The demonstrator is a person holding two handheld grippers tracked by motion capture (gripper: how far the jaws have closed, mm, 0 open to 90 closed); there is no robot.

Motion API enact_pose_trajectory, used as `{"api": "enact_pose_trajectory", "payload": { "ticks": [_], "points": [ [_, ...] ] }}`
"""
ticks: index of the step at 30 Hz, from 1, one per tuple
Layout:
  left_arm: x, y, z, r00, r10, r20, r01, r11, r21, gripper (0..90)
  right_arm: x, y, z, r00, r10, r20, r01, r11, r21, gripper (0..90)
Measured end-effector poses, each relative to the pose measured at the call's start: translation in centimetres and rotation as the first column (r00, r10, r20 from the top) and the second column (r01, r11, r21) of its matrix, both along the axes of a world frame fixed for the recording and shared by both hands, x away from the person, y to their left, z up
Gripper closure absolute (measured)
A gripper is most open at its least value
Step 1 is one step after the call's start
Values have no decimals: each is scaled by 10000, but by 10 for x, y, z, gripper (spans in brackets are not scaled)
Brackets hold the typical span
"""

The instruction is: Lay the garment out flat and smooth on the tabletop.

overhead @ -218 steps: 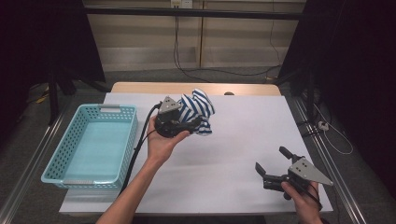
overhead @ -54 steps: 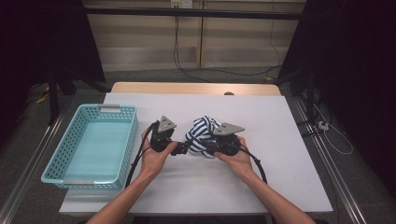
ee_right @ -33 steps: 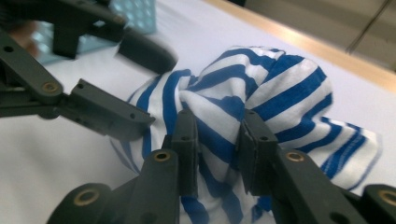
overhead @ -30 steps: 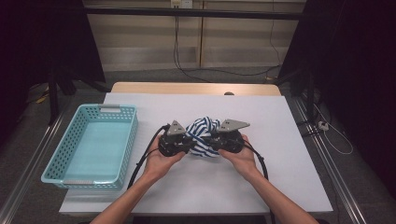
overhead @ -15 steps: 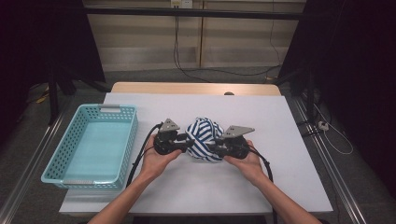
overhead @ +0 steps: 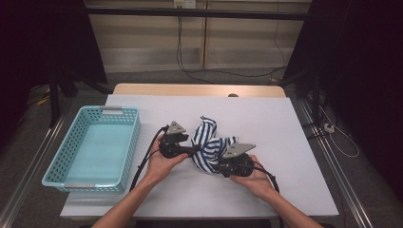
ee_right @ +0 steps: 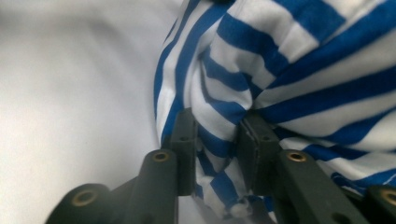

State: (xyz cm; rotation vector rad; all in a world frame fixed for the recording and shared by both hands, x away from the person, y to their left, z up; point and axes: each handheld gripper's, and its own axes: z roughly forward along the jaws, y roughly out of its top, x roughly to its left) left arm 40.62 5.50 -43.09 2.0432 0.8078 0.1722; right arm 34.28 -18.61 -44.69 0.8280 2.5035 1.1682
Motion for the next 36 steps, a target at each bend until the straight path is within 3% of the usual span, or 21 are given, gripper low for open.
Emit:
{"api": "enact_pose_trajectory", "payload": {
  "ticks": [2, 4, 6, 9, 12, 13, 14, 16, 17, 21, 22, 24, 27, 30, 33, 36],
  "points": [
    [-3, -4, -3, 9993, -359, -46, 360, 9993, 124, 588, 0, -1, 3, 10000, 8, 88, -9, 10000, 39, 630],
    [-5, -6, -2, 9975, -696, -72, 698, 9972, 269, 687, 0, -3, 9, 9995, -241, 198, 238, 9995, 185, 521],
    [-7, -8, -2, 9966, -822, -116, 825, 9961, 322, 738, 2, -5, 17, 9979, -443, 469, 420, 9979, 496, 464],
    [-9, -9, -2, 9945, -1027, -206, 1037, 9931, 548, 760, 6, -8, 30, 9918, -898, 908, 805, 9917, 1006, 395],
    [-15, -13, -2, 9908, -1338, 180, 1314, 9866, 962, 764, 12, -8, 41, 9828, -1215, 1387, 1024, 9852, 1375, 352],
    [-15, -14, -4, 9863, -1642, 181, 1625, 9839, 750, 765, 13, -7, 44, 9800, -1299, 1505, 1074, 9829, 1495, 335],
    [-18, -15, -2, 9881, -1523, 231, 1488, 9825, 1124, 766, 15, -5, 45, 9795, -1333, 1512, 1078, 9802, 1659, 331],
    [-18, -16, -2, 9871, -1586, 218, 1552, 9816, 1114, 766, 18, -1, 45, 9808, -1312, 1441, 1059, 9795, 1713, 300],
    [-18, -16, -2, 9873, -1577, 188, 1549, 9823, 1054, 766, 18, 3, 44, 9827, -1279, 1341, 1054, 9810, 1630, 308],
    [-15, -11, 1, 9912, -1317, 140, 1297, 9867, 978, 772, 17, 9, 33, 9905, -993, 950, 878, 9891, 1184, 643],
    [-14, -10, 1, 9931, -1161, 157, 1146, 9906, 749, 773, 16, 7, 32, 9933, -853, 774, 757, 9900, 1193, 692],
    [-11, -5, 4, 9955, -907, 255, 889, 9939, 647, 780, 15, 1, 30, 9949, -785, 641, 698, 9893, 1277, 759],
    [-9, 2, 10, 9985, -484, 236, 477, 9983, 321, 796, 13, -11, 26, 9934, -1030, 505, 958, 9869, 1299, 793],
    [-8, 9, 19, 9994, -99, 321, 105, 9997, -197, 813, 13, -22, 25, 9863, -1534, 609, 1455, 9823, 1177, 798],
    [-5, 17, 29, 9992, 148, 374, -127, 9984, -558, 824, 17, -33, 29, 9716, -2192, 889, 2077, 9705, 1226, 799],
    [-4, 23, 38, 9984, 266, 499, -228, 9970, -741, 835, 21, -43, 30, 9515, -2884, 1069, 2748, 9532, 1259, 801]
  ]
}}
